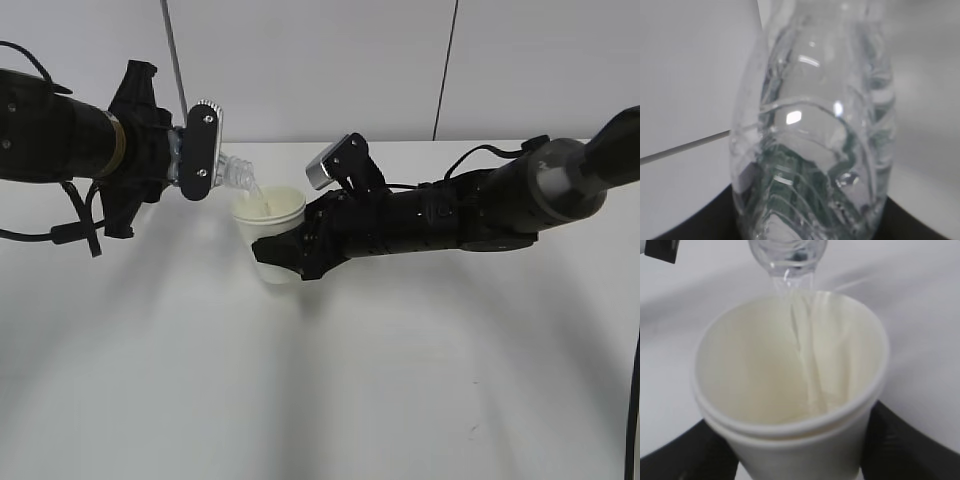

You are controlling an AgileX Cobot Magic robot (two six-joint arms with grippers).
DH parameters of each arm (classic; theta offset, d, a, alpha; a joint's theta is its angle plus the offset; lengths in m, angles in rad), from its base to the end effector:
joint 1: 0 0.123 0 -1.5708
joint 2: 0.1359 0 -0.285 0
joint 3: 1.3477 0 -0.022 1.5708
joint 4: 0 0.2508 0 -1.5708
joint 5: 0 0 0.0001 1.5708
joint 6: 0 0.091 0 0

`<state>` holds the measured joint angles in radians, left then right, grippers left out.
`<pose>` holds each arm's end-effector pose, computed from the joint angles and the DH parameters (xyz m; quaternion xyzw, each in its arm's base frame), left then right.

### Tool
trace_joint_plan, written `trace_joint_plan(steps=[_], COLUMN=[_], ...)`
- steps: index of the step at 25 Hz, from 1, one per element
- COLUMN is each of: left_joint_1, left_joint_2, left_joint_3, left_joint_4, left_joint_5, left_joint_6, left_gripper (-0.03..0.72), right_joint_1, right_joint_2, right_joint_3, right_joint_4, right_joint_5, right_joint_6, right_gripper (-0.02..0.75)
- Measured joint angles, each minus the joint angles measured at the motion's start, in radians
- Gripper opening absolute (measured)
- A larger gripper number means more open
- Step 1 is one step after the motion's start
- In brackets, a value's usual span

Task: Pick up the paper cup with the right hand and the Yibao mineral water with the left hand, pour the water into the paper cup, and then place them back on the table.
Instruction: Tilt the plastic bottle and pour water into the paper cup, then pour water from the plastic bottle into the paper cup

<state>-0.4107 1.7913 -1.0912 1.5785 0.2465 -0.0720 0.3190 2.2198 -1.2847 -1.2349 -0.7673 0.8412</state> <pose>0.3660 -0.1351 0.2132 0.6879 0.5523 0.3318 0.3343 0.4018 0.1954 0.1157 -0.4045 0.7284 0.3138 0.4554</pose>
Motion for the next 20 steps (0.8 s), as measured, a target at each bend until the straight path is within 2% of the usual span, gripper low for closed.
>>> trace_joint_plan(steps=[20], left_joint_1=[0.0], left_joint_2=[0.0], left_joint_3=[0.0], left_joint_4=[0.007], left_joint_5=[0.0], left_joint_6=[0.0], left_gripper=[0.33], right_joint_1=[0.0], right_joint_2=[0.0], right_joint_3=[0.0], right_joint_4=[-0.002], right_joint_5=[0.001], right_joint_6=[0.001], right_gripper=[0.497])
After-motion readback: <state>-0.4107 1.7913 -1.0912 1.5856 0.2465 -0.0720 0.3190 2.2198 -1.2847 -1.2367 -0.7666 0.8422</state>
